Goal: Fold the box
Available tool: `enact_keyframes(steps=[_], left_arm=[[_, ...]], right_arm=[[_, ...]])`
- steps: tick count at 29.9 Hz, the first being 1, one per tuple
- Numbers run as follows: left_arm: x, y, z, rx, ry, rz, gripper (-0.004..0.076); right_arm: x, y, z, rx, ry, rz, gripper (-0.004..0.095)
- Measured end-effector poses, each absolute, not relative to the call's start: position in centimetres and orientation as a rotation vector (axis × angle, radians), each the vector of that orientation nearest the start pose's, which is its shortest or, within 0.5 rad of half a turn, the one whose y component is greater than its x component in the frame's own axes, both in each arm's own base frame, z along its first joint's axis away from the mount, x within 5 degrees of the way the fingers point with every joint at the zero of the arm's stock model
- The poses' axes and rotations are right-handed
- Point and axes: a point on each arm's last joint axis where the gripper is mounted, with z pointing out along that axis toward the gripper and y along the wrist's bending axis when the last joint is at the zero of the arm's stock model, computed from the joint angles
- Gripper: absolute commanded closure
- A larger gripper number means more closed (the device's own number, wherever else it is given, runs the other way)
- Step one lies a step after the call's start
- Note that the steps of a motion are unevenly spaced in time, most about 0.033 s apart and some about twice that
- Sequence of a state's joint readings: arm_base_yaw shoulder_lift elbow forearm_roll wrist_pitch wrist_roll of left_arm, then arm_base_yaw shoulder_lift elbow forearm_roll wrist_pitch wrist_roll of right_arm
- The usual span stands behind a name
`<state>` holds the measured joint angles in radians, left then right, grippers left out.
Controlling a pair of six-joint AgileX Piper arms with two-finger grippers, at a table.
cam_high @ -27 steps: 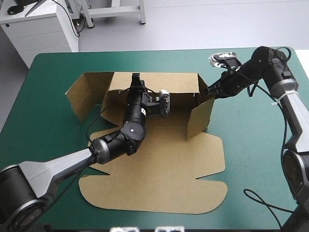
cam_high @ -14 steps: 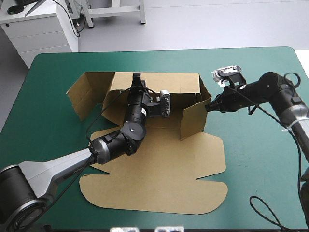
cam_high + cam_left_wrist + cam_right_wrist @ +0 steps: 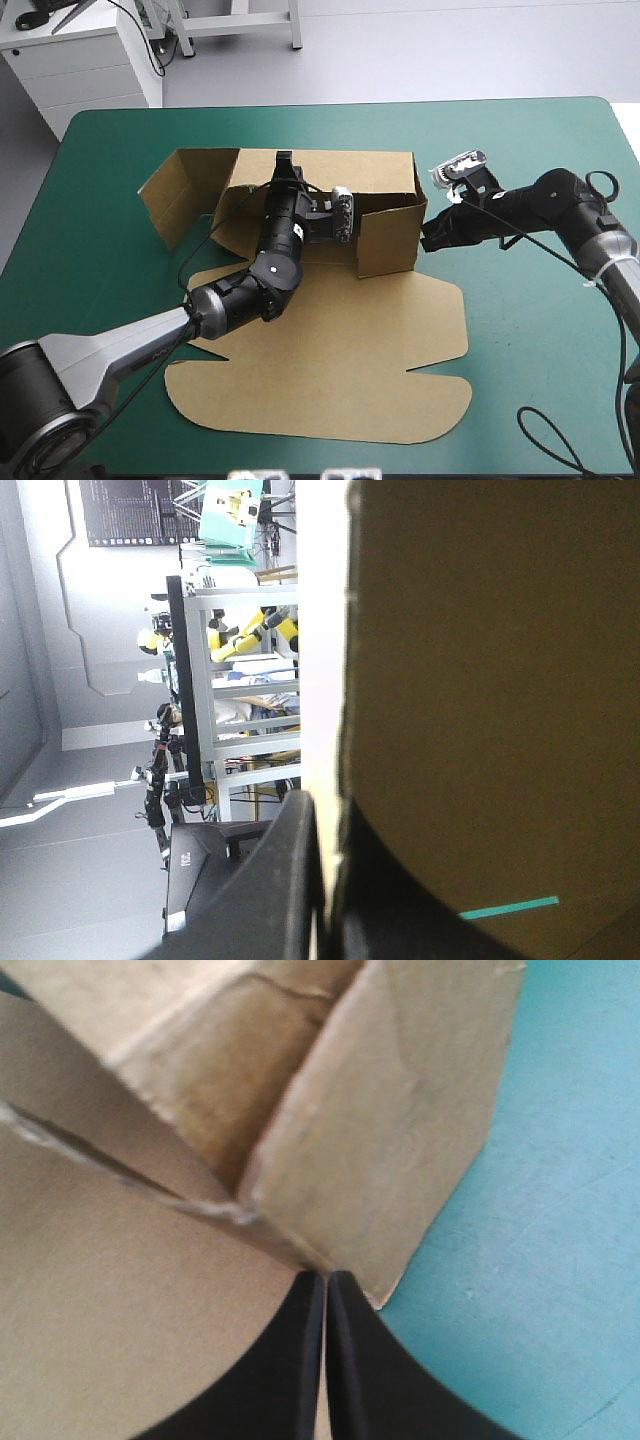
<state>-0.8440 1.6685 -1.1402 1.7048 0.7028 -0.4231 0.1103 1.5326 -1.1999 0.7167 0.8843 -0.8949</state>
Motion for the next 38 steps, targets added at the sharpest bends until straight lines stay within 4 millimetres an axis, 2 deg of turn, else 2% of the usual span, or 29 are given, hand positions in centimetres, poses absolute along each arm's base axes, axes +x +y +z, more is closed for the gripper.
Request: enact_keyframes(steps=[4, 6, 8, 10, 14, 21, 27, 30, 33, 38], left_arm=[[28.8, -23.6, 29.1, 1.431, 1.308, 0.980, 0.0731], [28.8, -23.6, 29.1, 1.431, 1.308, 0.980, 0.0731], [28.8, -23.6, 29.1, 1.431, 1.308, 0.980, 0.0731], [28.8, -23.6, 29.1, 1.431, 1.307, 0.980, 0.0731], [28.8, -23.7, 29.1, 1.433, 1.306, 0.977, 0.0731], [28.8, -23.7, 29.1, 1.433, 1.306, 0.977, 0.0731], [28.8, -23.7, 29.1, 1.435, 1.305, 0.974, 0.0731], [28.8, -23.7, 29.0, 1.435, 1.304, 0.973, 0.0731], [28.8, -23.7, 29.0, 1.435, 1.304, 0.973, 0.0731], [28.8, -23.7, 29.0, 1.435, 1.305, 0.974, 0.0731]], right_arm=[[31.0, 8.2, 30.1, -0.872, 2.301, 0.565, 0.0552], [30.9, 8.3, 30.1, -0.896, 2.294, 0.563, 0.0390], [31.0, 8.2, 30.1, -0.907, 2.286, 0.555, 0.0269], [31.1, 8.2, 30.1, -0.909, 2.277, 0.538, 0.0194], [31.5, 8.1, 30.0, -0.887, 2.265, 0.506, 0.0188], [32.4, 8.2, 28.2, -0.794, 2.357, 0.562, 0.0232], [32.4, 8.6, 28.5, -0.763, 2.341, 0.592, 0.0262], [32.3, 9.8, 28.6, -0.788, 2.323, 0.583, 0.0277], [31.9, 11.9, 28.3, -0.820, 2.318, 0.521, 0.0282], [31.0, 14.2, 27.8, -0.779, 2.281, 0.401, 0.0283]])
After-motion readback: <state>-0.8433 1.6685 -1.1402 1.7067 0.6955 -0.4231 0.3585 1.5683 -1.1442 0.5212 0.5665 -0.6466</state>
